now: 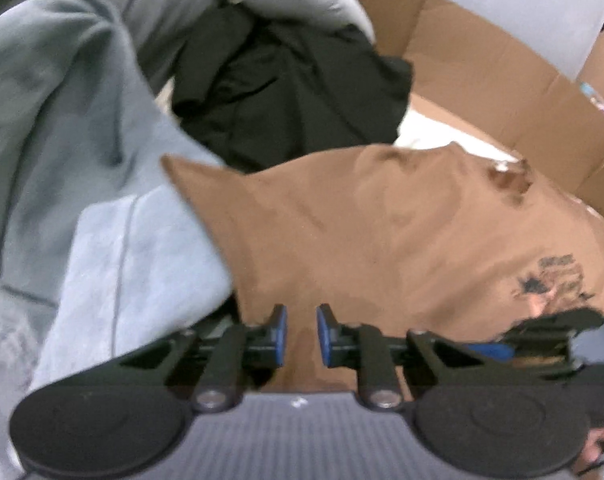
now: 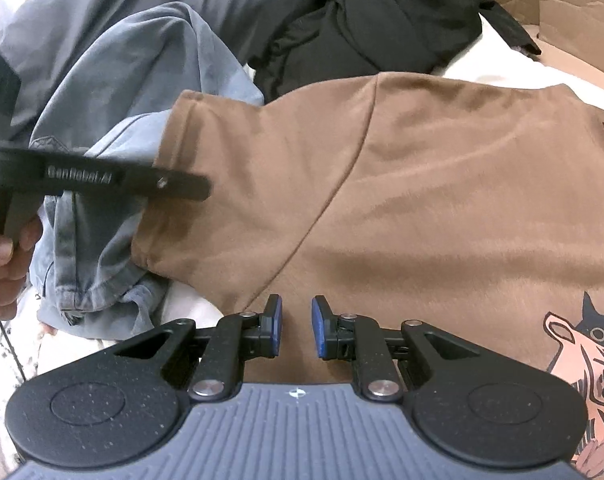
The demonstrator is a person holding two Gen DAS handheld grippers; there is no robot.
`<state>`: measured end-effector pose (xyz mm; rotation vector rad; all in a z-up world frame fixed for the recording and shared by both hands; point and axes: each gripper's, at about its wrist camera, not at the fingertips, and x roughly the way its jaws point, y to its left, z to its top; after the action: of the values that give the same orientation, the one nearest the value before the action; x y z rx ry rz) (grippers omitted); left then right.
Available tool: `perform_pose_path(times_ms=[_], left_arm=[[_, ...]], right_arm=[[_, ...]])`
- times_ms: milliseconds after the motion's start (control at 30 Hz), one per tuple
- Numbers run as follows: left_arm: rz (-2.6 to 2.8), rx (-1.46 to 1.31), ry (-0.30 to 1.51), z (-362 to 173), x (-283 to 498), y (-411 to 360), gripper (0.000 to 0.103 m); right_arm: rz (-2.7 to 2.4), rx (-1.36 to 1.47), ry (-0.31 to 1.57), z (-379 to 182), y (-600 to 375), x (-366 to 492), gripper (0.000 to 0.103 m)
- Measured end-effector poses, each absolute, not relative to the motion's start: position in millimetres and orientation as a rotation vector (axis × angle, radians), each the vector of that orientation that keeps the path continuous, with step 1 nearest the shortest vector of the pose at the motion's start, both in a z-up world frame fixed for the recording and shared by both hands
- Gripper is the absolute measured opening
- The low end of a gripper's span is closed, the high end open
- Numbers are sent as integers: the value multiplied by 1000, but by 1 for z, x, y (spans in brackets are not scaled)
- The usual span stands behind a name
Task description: Fold clothes
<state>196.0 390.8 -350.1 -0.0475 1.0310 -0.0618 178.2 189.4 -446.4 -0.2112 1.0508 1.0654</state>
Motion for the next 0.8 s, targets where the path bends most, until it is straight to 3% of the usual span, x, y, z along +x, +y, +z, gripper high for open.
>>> perform_pose_path(times_ms=[133, 433, 533, 600, 700, 800], left_arm=[[-43, -31, 1037, -349, 192, 402, 7], [-4, -35, 1052, -350, 186, 412, 3], [-9, -47, 1043, -344, 182, 408, 10], [-20, -59, 1034, -338, 178, 405, 25], [-16, -54, 1022, -327, 172, 398, 33], [-19, -54, 1023, -321, 166, 391, 34]], right_arm=[[1075, -261, 1043, -444, 179, 180, 17], [1079, -415, 1041, -431, 105, 186, 21], [1077, -453, 1045, -422, 70, 188, 21], [1058, -469, 1043, -415, 50, 191, 21], [1029, -492, 1040, -404, 20, 195, 21], [1004, -506, 1031, -392, -6, 199, 21]])
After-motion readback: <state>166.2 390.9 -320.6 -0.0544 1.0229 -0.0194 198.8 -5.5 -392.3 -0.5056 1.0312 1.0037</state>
